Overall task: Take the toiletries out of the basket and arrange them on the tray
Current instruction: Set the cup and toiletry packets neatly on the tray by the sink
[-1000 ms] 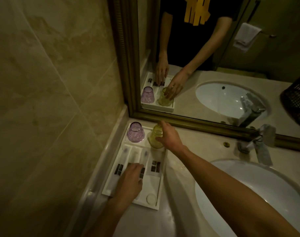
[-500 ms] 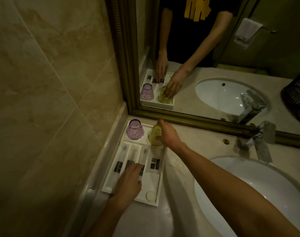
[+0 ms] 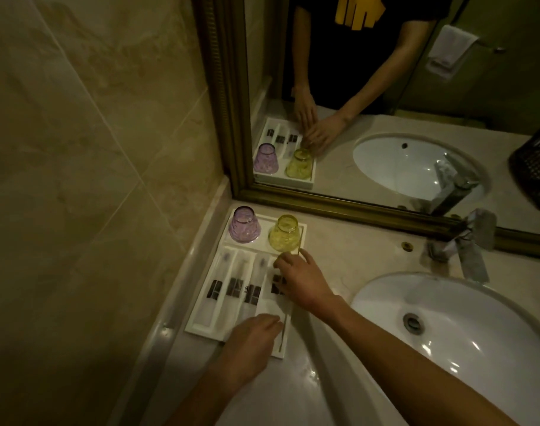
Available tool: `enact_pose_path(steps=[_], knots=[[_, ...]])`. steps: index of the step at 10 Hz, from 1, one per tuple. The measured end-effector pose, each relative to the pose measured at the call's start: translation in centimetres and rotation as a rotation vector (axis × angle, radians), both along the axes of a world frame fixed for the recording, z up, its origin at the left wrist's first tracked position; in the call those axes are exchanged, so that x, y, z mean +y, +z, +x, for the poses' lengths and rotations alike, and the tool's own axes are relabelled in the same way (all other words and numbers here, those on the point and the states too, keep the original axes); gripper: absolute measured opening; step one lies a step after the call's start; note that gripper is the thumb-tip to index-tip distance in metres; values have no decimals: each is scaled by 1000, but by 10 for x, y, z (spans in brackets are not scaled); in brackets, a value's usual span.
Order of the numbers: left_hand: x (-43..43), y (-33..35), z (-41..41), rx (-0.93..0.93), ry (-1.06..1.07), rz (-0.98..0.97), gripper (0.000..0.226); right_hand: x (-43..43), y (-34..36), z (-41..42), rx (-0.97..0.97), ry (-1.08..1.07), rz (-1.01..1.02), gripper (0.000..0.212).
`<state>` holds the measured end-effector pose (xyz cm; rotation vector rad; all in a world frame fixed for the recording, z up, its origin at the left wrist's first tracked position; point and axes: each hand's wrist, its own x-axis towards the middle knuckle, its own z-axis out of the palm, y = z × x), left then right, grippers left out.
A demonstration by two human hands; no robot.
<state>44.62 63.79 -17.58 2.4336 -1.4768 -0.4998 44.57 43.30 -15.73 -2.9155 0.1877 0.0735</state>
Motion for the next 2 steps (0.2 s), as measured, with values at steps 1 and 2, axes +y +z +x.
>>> enact_pose_path(steps=[1, 2], knots=[[4, -1, -5, 18, -8, 30, 48, 8, -9, -6, 146, -41, -34, 37], [7, -2, -9, 14, -12, -24, 48, 11, -9, -6, 155, -92, -45, 33]])
